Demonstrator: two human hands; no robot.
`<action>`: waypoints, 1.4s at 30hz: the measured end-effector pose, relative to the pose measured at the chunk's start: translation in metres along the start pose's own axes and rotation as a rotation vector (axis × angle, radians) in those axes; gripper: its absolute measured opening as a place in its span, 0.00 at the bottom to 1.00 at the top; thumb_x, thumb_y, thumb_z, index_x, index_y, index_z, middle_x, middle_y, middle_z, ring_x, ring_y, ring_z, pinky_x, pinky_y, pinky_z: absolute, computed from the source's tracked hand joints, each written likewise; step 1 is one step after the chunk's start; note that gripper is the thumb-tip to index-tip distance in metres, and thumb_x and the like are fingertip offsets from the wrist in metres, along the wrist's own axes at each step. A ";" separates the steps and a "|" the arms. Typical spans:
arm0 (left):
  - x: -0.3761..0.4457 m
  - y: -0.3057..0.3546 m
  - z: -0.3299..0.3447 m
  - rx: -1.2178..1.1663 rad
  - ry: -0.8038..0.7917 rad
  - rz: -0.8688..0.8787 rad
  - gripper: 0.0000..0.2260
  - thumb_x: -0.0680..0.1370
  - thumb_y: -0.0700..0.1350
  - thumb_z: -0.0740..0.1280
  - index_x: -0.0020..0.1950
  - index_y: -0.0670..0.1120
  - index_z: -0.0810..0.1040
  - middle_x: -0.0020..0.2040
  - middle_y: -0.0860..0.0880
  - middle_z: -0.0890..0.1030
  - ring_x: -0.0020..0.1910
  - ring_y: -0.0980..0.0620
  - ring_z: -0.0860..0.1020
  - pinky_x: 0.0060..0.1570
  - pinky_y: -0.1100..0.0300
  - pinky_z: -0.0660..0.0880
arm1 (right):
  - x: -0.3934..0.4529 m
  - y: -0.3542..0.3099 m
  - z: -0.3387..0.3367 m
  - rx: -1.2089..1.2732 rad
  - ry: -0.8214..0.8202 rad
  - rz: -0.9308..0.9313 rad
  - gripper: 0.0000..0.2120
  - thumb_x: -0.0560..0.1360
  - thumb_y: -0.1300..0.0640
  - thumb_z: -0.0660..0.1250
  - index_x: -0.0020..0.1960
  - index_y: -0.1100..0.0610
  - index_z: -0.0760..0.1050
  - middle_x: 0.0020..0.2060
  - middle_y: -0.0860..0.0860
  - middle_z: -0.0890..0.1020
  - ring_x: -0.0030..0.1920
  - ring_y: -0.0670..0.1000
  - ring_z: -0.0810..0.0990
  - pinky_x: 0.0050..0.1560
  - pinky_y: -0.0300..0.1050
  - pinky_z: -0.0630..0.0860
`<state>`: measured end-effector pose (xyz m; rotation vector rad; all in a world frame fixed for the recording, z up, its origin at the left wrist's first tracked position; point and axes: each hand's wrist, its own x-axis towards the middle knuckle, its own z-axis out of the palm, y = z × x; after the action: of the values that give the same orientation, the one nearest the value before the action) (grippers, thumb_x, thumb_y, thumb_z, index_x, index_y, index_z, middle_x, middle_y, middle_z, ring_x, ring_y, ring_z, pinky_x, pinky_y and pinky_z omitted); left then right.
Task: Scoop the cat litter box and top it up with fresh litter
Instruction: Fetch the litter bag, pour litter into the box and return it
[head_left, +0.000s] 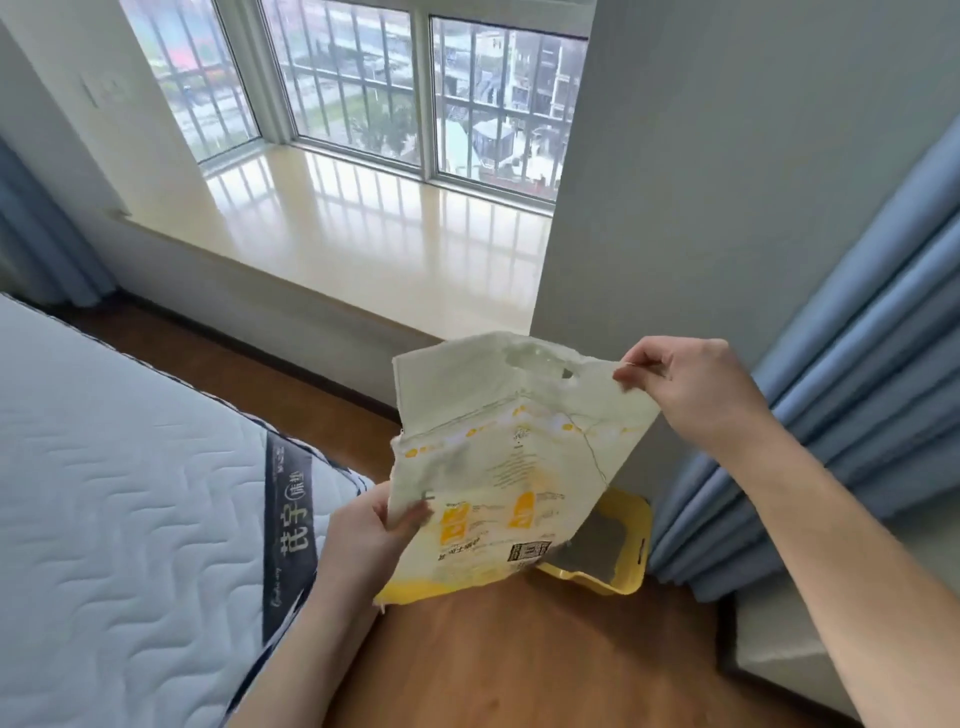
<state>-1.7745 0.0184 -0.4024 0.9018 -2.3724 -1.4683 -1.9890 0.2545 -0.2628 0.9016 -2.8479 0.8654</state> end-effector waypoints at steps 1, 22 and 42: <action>-0.009 0.006 -0.012 -0.003 -0.002 -0.001 0.03 0.74 0.47 0.74 0.41 0.52 0.82 0.36 0.53 0.84 0.39 0.51 0.82 0.39 0.51 0.76 | -0.005 -0.015 -0.007 0.003 0.003 -0.010 0.09 0.75 0.47 0.69 0.36 0.46 0.77 0.28 0.41 0.78 0.33 0.44 0.76 0.31 0.39 0.66; -0.203 0.102 -0.217 0.695 0.397 0.710 0.41 0.65 0.52 0.80 0.73 0.52 0.63 0.69 0.48 0.72 0.67 0.49 0.70 0.66 0.52 0.67 | -0.147 -0.210 0.005 -0.118 0.250 -0.455 0.07 0.73 0.52 0.72 0.39 0.54 0.78 0.32 0.45 0.82 0.33 0.57 0.78 0.39 0.44 0.70; -0.396 0.056 -0.245 0.804 0.672 0.274 0.06 0.70 0.40 0.73 0.38 0.47 0.76 0.32 0.55 0.78 0.30 0.51 0.76 0.38 0.60 0.68 | -0.257 -0.291 0.047 0.017 0.186 -1.182 0.05 0.77 0.59 0.63 0.42 0.54 0.73 0.35 0.47 0.76 0.34 0.52 0.74 0.40 0.45 0.70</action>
<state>-1.3671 0.0915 -0.1824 0.9493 -2.3592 -0.0195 -1.6127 0.1674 -0.2057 1.9777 -1.6147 0.6932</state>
